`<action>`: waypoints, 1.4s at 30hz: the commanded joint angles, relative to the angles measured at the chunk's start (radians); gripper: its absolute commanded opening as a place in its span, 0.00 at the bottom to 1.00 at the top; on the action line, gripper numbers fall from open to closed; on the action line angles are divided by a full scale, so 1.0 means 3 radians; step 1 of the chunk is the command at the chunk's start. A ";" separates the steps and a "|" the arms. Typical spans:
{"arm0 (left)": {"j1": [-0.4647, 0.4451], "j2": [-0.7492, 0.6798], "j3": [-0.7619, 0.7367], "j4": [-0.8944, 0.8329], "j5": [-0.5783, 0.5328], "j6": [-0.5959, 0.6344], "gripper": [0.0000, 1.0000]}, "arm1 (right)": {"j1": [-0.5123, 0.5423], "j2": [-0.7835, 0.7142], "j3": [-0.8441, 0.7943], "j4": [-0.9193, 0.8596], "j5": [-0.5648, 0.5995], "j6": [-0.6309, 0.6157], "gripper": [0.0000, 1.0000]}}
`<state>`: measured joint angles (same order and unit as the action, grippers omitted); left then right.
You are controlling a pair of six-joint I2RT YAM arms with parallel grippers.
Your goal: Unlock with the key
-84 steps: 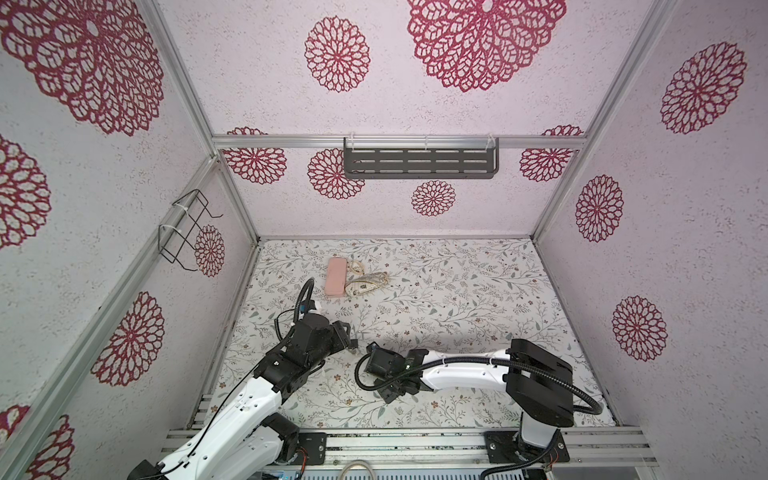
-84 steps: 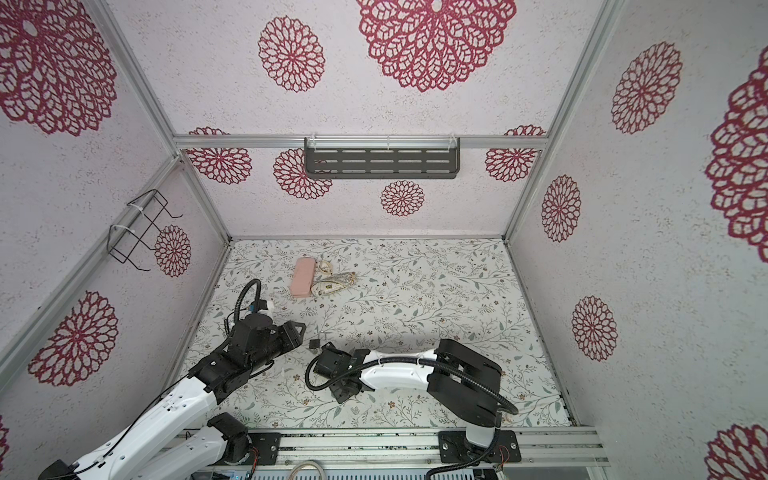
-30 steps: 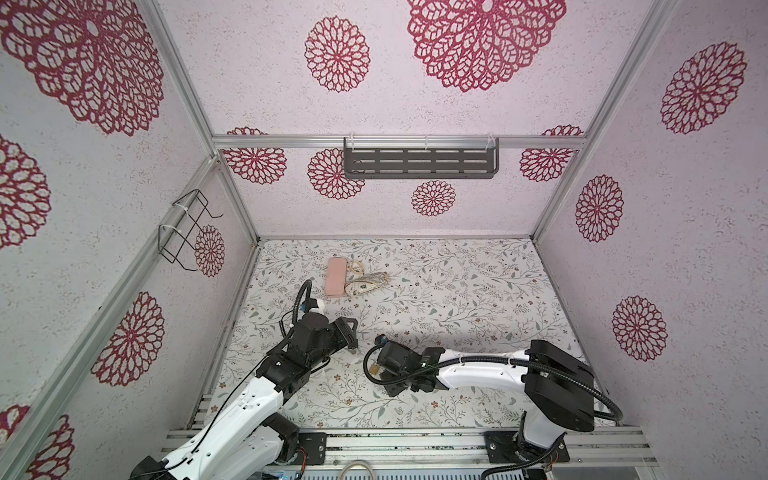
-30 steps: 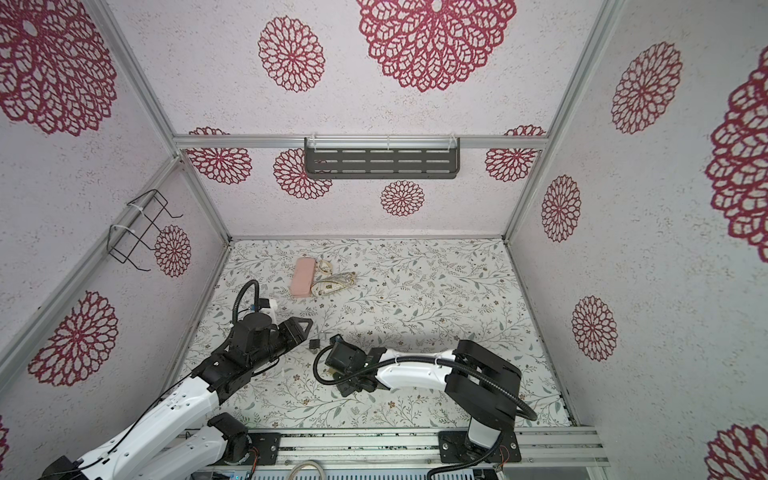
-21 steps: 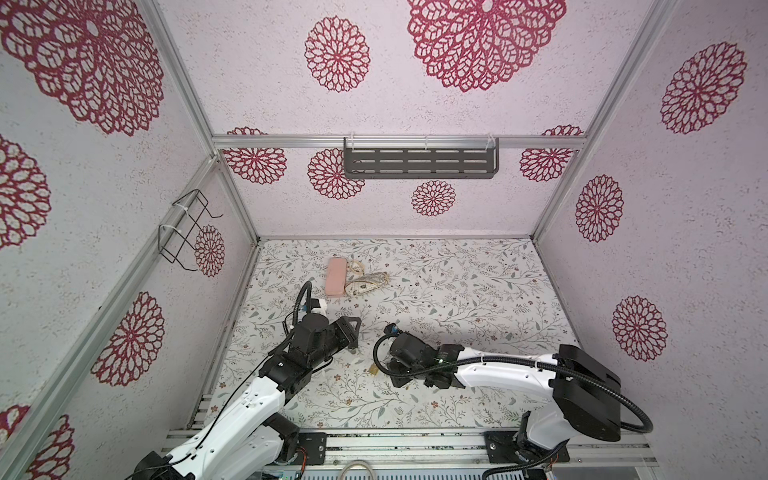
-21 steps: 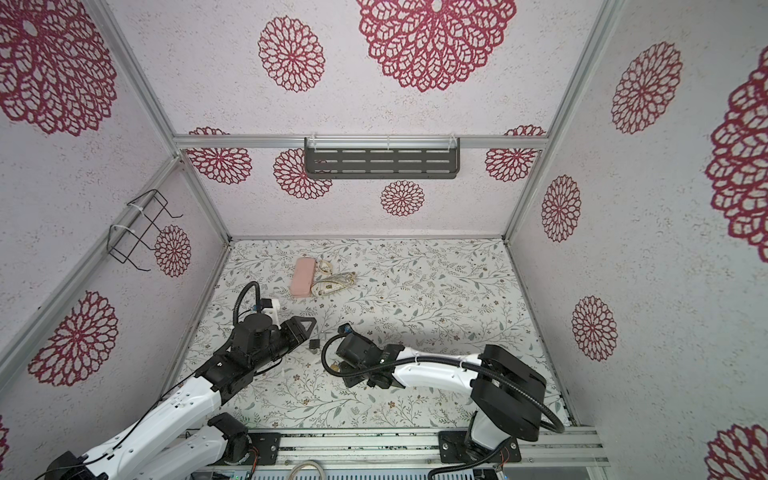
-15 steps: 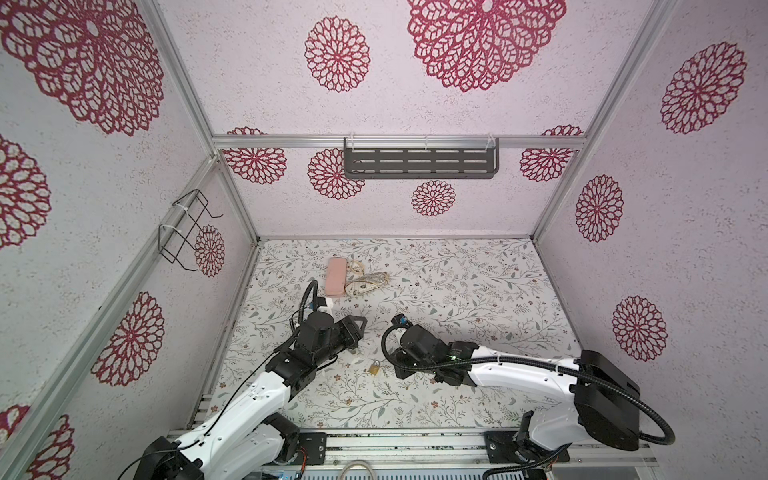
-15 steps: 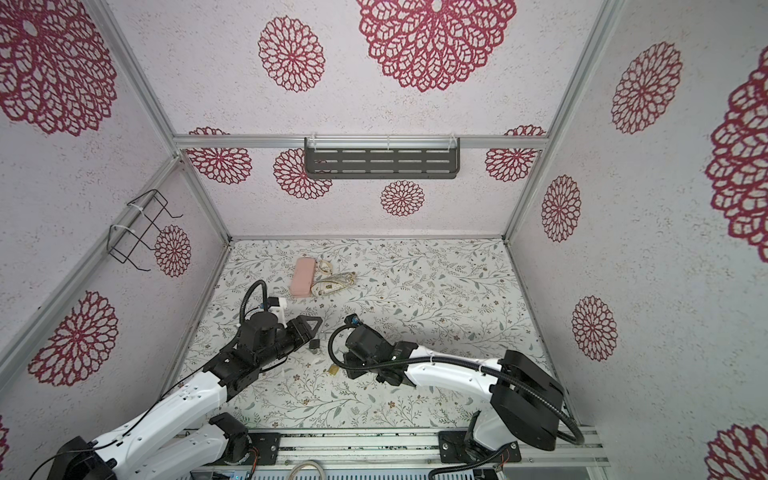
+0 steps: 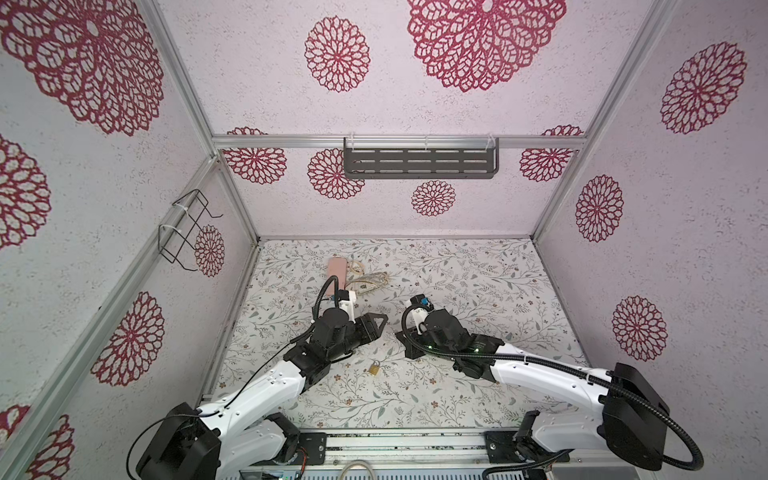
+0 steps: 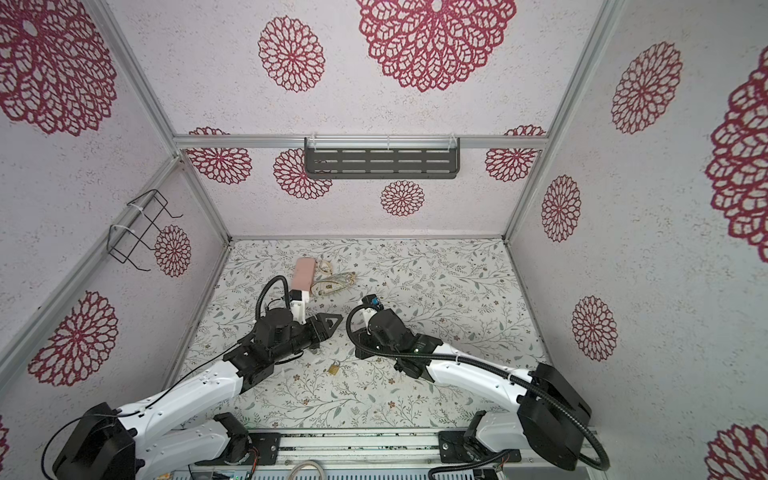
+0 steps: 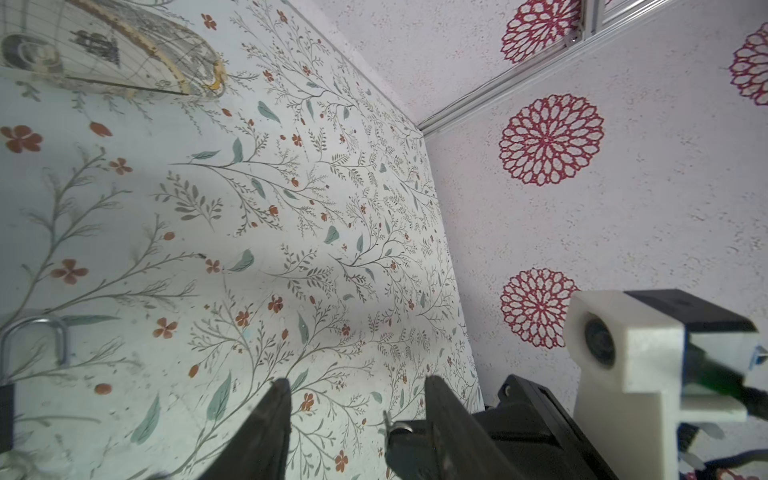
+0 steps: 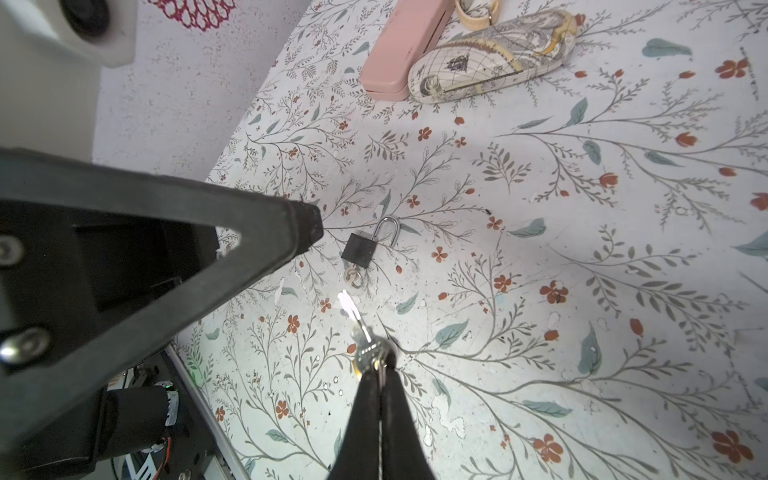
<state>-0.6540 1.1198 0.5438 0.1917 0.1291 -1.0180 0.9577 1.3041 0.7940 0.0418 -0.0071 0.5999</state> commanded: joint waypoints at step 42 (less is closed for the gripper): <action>-0.0136 0.0381 0.0151 0.0450 0.0157 0.0151 0.00 | -0.0073 -0.0112 -0.0029 0.0293 -0.0097 0.0046 0.03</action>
<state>-0.6895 1.2587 0.5713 0.3271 0.1967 -0.9939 0.9455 1.2987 0.7788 0.1131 -0.0349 0.6132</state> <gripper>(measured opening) 0.045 0.057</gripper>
